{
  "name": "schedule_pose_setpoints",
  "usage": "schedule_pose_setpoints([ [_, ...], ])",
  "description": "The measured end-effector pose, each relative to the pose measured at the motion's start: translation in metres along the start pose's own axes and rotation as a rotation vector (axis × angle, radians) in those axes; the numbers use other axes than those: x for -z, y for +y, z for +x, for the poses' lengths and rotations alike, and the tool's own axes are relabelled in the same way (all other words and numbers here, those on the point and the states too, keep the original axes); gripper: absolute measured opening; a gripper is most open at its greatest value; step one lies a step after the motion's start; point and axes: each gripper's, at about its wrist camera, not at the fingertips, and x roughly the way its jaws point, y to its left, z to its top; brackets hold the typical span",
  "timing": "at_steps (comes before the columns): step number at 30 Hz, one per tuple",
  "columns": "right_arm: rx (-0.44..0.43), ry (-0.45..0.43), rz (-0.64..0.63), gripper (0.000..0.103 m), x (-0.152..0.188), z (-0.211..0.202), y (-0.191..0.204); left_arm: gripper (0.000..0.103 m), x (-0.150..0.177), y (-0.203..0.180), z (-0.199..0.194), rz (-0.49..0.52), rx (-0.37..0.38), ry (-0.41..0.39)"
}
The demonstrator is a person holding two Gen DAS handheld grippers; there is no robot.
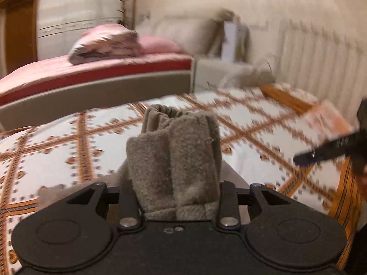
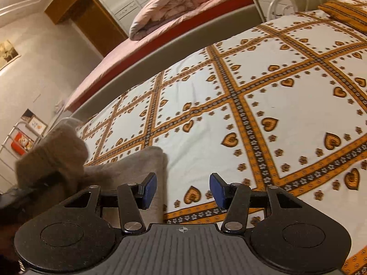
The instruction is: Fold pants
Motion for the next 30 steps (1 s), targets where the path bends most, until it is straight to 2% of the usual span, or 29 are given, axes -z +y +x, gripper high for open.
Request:
schedule_pose_setpoints([
  [2,0.003,0.002,0.007,0.052,0.000,-0.002,-0.002,0.025,0.004,-0.018,0.017,0.026,0.003,0.055],
  [4,0.007,0.001,0.009,0.052,-0.001,-0.002,-0.003,0.031,0.010,-0.028,0.034,0.055,-0.014,0.103],
  [7,0.012,0.000,0.015,0.052,-0.002,-0.002,-0.003,0.049,0.015,-0.045,0.045,0.055,0.003,0.140],
  [8,0.014,-0.001,0.017,0.052,-0.002,-0.002,-0.003,0.062,0.012,-0.048,0.046,0.052,0.019,0.147],
  [9,0.018,-0.003,0.017,0.052,-0.002,-0.001,-0.003,0.067,0.012,-0.054,0.047,0.058,0.023,0.145],
  [13,0.050,-0.007,0.015,0.052,-0.001,-0.004,-0.006,0.068,0.010,-0.063,0.047,0.075,0.005,0.153],
  [14,0.057,-0.008,0.014,0.052,-0.001,-0.005,-0.007,0.070,0.009,-0.062,0.045,0.065,0.015,0.148],
  [15,0.067,-0.008,0.011,0.052,-0.001,-0.005,-0.008,0.076,0.009,-0.056,0.040,0.029,0.044,0.140],
  [17,0.099,-0.002,0.008,0.052,-0.001,-0.005,-0.010,0.090,0.005,-0.045,0.032,-0.067,0.154,0.103],
  [18,0.105,0.001,0.012,0.052,-0.002,-0.006,-0.011,0.091,0.004,-0.043,0.028,-0.091,0.171,0.081],
  [23,0.099,-0.010,0.015,0.052,-0.001,-0.008,-0.009,0.091,0.001,-0.018,0.001,-0.156,0.096,0.026],
  [26,0.078,-0.022,0.005,0.052,-0.001,-0.009,-0.001,0.091,0.003,0.013,-0.023,-0.224,0.018,-0.019],
  [30,-0.004,-0.024,-0.040,0.052,0.004,-0.006,0.019,0.091,0.014,0.060,-0.053,-0.301,-0.100,-0.030],
])
